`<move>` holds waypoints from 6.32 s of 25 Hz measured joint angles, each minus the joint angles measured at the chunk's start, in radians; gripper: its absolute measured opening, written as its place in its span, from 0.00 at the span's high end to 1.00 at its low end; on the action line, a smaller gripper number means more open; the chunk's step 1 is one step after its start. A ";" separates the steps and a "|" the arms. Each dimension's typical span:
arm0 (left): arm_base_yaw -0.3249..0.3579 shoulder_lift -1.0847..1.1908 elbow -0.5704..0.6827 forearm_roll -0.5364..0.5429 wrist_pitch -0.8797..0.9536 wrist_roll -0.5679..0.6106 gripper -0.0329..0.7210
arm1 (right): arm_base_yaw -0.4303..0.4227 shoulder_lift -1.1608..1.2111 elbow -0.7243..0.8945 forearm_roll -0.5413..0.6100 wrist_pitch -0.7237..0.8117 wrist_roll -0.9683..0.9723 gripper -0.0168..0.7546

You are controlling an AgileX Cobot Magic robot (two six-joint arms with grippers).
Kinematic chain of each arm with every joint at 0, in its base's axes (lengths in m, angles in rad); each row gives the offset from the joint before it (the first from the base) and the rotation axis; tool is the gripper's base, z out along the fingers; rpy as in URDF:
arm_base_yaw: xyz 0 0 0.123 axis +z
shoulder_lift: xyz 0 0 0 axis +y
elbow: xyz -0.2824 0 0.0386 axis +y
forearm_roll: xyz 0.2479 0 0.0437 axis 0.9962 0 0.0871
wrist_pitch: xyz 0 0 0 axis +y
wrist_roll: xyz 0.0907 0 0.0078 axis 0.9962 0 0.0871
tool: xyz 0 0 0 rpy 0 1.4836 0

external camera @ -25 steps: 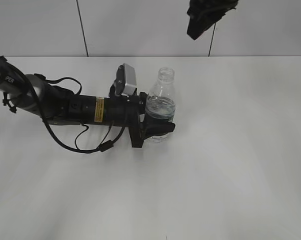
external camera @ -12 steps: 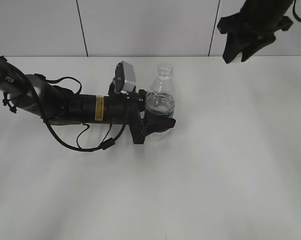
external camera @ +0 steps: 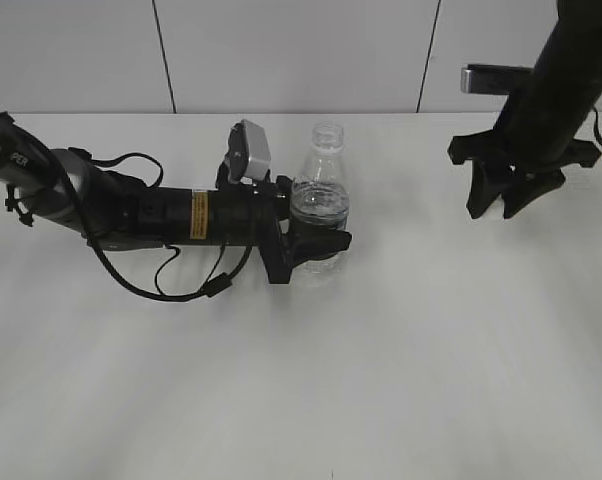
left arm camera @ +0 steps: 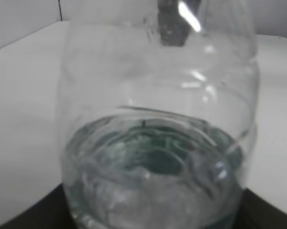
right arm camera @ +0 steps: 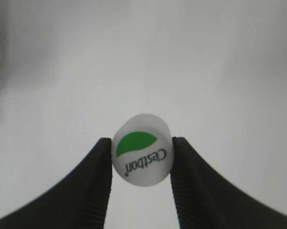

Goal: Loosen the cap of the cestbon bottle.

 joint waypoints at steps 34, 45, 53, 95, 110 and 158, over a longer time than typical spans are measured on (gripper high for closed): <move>0.000 0.000 0.000 -0.009 0.000 0.000 0.42 | -0.031 0.080 0.190 -0.009 -0.287 0.114 0.34; 0.000 0.000 0.000 -0.012 0.059 0.000 0.42 | -0.031 0.051 0.011 -0.041 -0.088 0.115 0.33; 0.000 0.000 0.000 -0.022 0.069 0.000 0.42 | -0.031 0.007 -0.144 -0.048 0.024 0.116 0.33; 0.034 -0.117 0.000 0.029 -0.086 -0.259 0.22 | -0.031 0.006 -0.220 -0.075 0.135 0.116 0.32; 0.054 -0.254 0.000 -0.029 -0.068 -0.295 0.22 | -0.031 -0.012 -0.327 -0.075 0.154 0.137 0.32; 0.343 -0.577 0.002 0.569 0.445 -1.443 0.26 | 0.052 -1.343 0.780 -0.173 -0.047 0.068 0.32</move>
